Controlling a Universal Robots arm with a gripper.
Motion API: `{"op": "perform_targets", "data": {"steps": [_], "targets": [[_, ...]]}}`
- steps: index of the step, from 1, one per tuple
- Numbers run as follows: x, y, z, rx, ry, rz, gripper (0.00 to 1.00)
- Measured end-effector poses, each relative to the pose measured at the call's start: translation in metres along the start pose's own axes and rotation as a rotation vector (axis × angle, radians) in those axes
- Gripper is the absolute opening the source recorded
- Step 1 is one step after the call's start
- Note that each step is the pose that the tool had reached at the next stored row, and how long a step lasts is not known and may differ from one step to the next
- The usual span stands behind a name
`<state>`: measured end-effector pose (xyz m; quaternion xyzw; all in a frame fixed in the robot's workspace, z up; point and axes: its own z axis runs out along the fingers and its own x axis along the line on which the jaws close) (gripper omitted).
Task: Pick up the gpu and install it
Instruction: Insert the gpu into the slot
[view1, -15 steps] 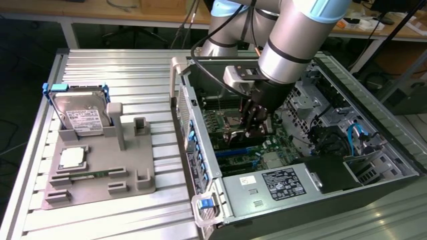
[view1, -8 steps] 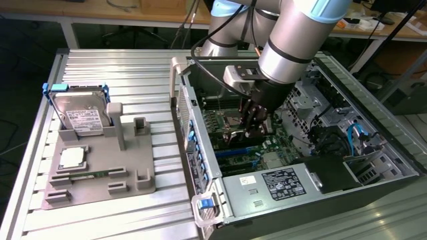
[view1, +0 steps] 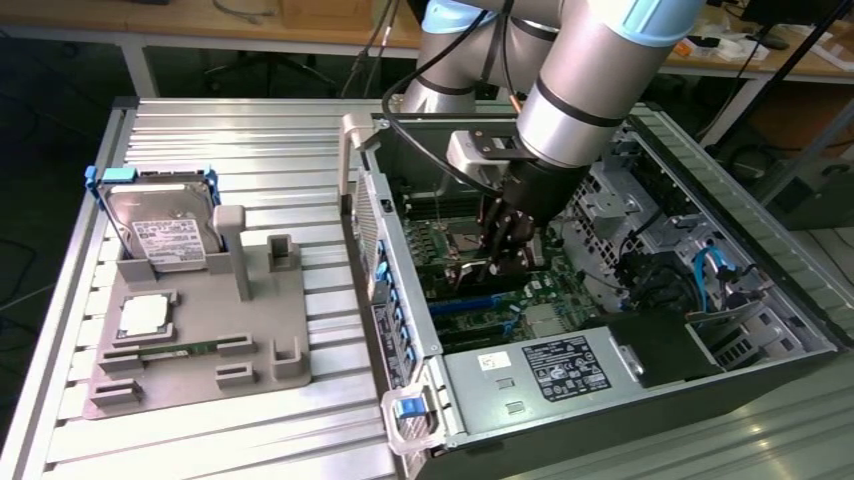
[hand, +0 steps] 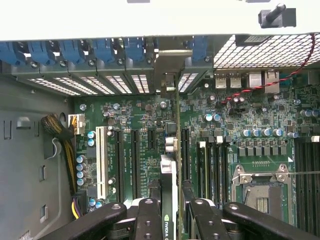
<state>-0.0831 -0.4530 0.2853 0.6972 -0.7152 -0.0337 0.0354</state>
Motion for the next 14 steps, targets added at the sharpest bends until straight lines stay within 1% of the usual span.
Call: {"op": "perform_targets", "data": {"steps": [14], "targets": [[0.0,-0.0001,0.0,-0.0047,0.0001,0.0,0.27]]}}
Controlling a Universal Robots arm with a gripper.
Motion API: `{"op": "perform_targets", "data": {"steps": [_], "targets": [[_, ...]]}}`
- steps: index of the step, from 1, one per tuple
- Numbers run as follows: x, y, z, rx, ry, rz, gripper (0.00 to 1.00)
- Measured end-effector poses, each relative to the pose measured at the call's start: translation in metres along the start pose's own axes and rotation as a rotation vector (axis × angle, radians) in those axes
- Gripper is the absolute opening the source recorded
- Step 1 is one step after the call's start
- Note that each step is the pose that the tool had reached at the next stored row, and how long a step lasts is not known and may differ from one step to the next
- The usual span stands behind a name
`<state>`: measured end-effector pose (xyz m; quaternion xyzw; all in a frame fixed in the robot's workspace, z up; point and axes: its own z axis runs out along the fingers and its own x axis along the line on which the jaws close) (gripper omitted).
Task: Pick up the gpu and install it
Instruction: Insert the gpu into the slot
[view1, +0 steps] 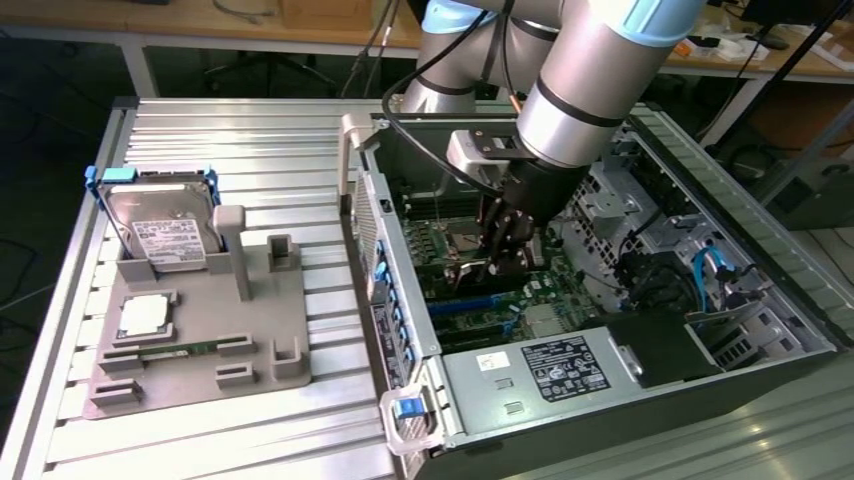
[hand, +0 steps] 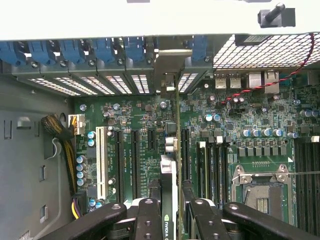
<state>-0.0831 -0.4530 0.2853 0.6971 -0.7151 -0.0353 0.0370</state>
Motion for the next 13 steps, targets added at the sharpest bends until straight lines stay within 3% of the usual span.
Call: {"op": "perform_targets", "data": {"steps": [13], "targets": [[0.0,0.0,0.0,-0.0044,0.0001,0.0,0.27]]}}
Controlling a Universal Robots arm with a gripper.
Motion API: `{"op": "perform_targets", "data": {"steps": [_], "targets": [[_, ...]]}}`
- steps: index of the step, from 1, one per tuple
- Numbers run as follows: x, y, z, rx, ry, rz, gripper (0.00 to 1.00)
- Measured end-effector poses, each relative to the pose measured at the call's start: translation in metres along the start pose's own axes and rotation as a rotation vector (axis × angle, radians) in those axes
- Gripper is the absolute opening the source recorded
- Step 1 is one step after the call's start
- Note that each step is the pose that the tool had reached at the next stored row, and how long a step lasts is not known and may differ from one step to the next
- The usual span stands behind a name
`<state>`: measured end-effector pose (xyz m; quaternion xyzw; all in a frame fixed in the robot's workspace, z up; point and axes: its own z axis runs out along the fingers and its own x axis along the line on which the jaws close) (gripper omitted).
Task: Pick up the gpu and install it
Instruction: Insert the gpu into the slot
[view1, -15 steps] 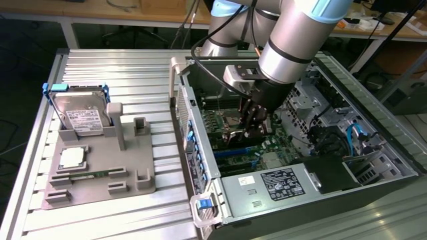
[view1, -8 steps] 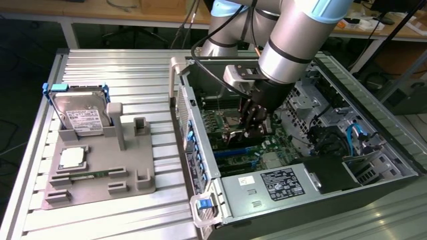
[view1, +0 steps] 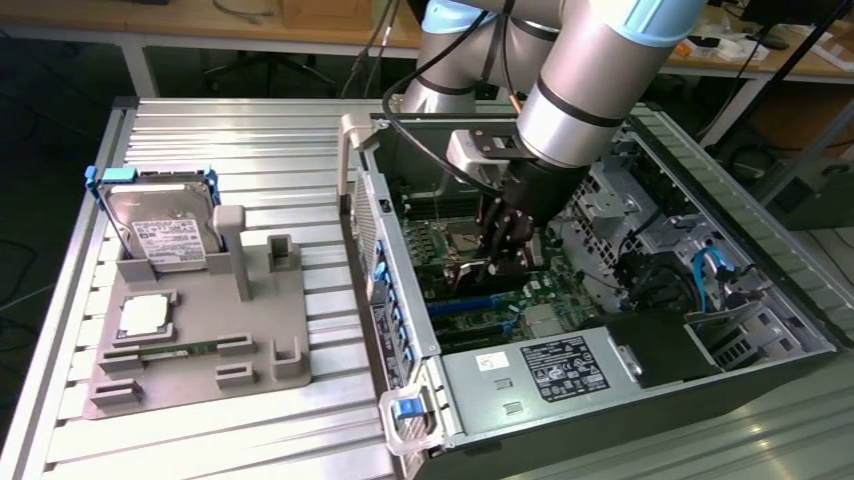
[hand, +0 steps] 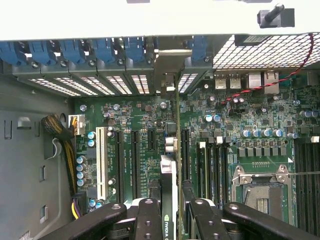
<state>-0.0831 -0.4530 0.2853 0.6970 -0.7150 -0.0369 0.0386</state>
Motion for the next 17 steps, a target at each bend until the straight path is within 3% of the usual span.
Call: {"op": "perform_targets", "data": {"steps": [17], "targets": [[0.0,0.0,0.0,-0.0061,0.0002,0.0,0.27]]}}
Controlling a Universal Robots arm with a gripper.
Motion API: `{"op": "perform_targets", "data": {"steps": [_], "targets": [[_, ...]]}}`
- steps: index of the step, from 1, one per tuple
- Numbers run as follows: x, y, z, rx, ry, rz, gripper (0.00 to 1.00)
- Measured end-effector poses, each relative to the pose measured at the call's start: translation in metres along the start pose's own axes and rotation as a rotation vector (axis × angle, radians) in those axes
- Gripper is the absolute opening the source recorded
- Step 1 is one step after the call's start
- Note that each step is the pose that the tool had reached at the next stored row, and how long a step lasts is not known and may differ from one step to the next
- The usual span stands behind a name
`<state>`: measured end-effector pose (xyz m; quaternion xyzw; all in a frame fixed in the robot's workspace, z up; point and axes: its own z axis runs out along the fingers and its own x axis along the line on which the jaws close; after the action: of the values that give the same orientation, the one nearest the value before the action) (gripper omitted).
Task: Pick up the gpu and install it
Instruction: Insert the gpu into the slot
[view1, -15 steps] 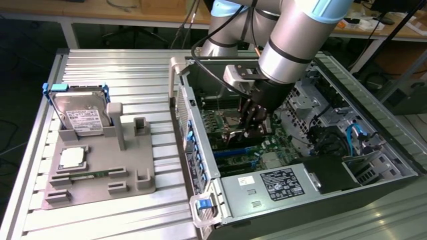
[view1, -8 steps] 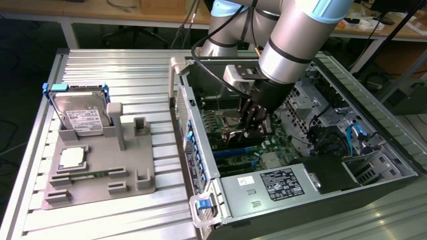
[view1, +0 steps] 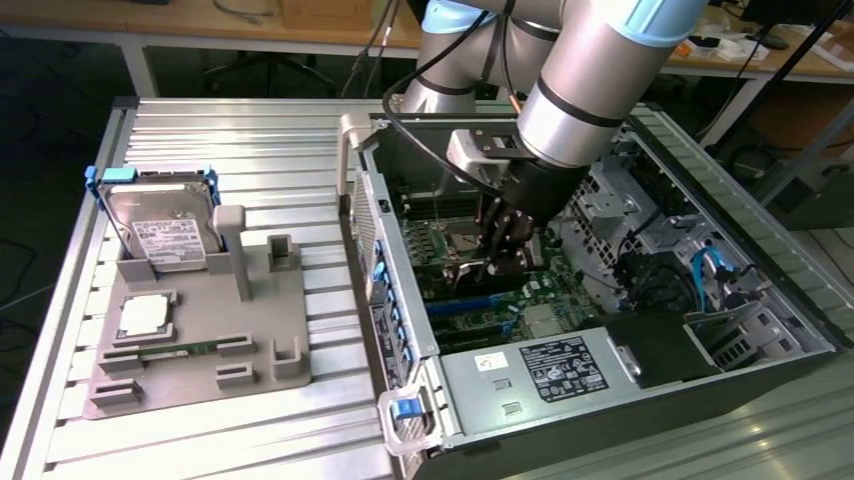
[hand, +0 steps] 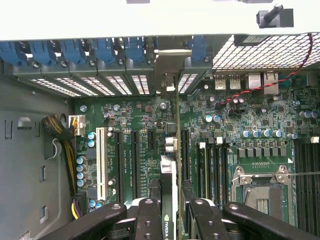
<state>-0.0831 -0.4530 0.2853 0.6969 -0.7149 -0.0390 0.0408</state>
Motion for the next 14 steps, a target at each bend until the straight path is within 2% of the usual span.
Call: {"op": "perform_targets", "data": {"steps": [14], "targets": [[0.0,0.0,0.0,-0.0049,0.0001,0.0,0.27]]}}
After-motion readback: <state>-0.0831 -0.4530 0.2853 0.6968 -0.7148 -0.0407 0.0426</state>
